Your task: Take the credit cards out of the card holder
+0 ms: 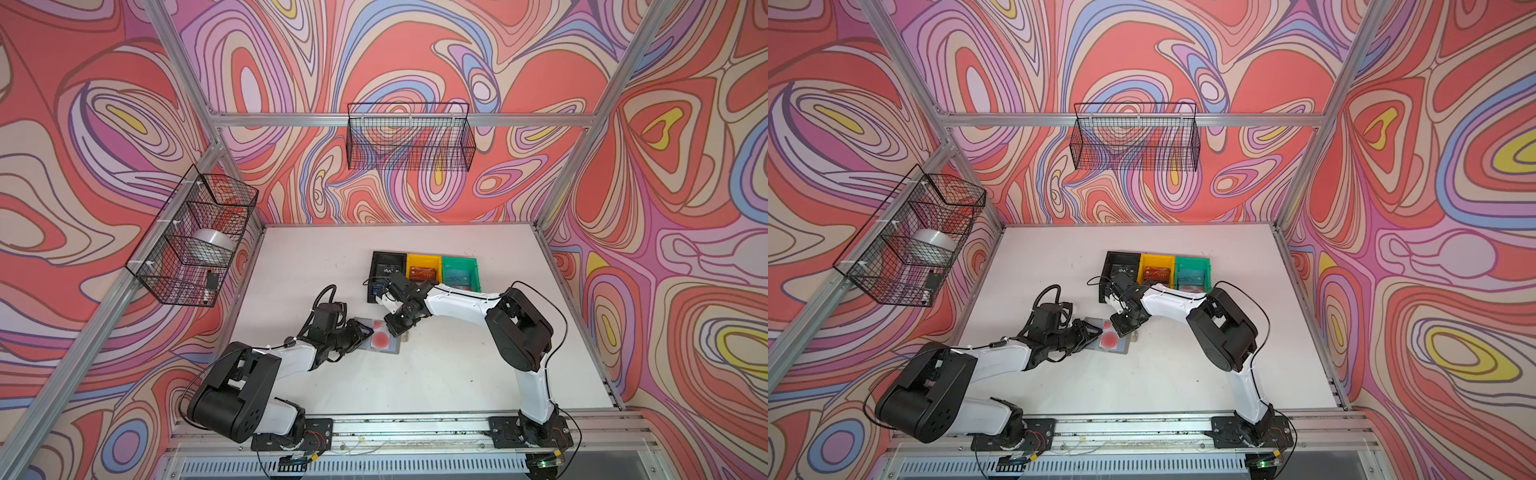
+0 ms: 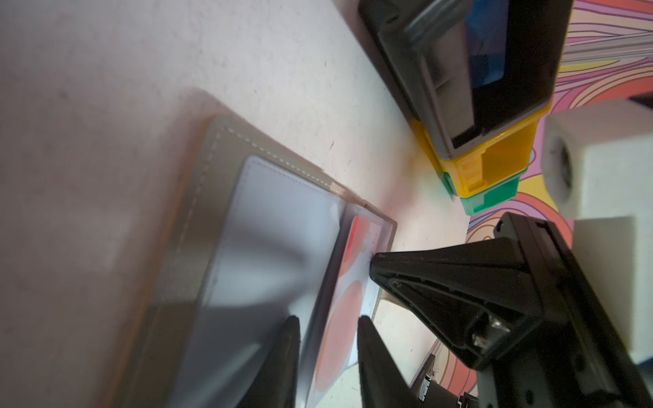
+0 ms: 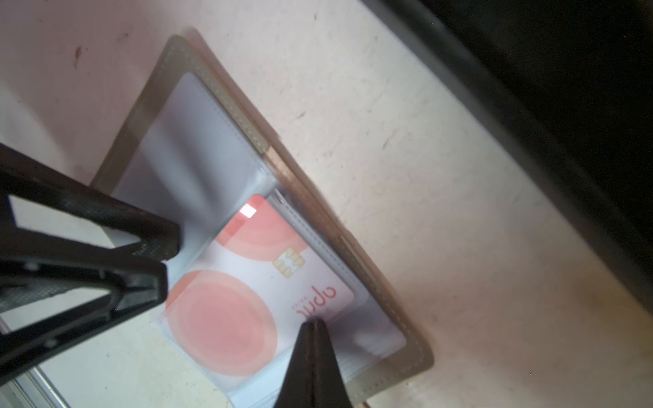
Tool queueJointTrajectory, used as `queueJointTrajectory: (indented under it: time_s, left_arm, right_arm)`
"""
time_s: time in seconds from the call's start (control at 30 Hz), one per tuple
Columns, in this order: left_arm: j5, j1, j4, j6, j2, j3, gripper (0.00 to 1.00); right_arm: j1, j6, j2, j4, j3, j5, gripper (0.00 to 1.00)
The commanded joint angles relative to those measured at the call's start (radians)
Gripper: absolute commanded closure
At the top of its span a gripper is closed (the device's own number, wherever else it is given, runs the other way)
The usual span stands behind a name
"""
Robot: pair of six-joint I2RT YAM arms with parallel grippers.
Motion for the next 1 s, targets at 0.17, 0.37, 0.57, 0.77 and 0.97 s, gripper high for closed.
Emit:
queueJointTrajectory:
  time_s: [0.17,0.37,0.57,0.77,0.97]
  left_arm:
    - [0.011,-0.006,0.06,-0.011,0.038,0.007,0.7]
    - [0.01,-0.005,0.052,-0.007,0.038,0.01,0.75]
    - [0.006,-0.006,0.029,0.0,0.024,0.008,0.8]
    - [-0.014,-0.005,-0.018,0.018,0.0,0.008,0.83]
    - [-0.017,-0.005,-0.023,0.019,0.0,0.01,0.86]
  right_arm:
    - [0.001,0.005,0.046,0.008,-0.014,-0.023,0.99]
    - [0.0,0.005,0.049,0.003,-0.019,-0.017,0.99]
    - [0.001,0.006,0.055,0.003,-0.02,-0.02,0.99]
    - [0.001,0.005,0.056,0.001,-0.023,-0.021,0.99]
    - [0.001,0.005,0.056,0.0,-0.024,-0.021,0.98]
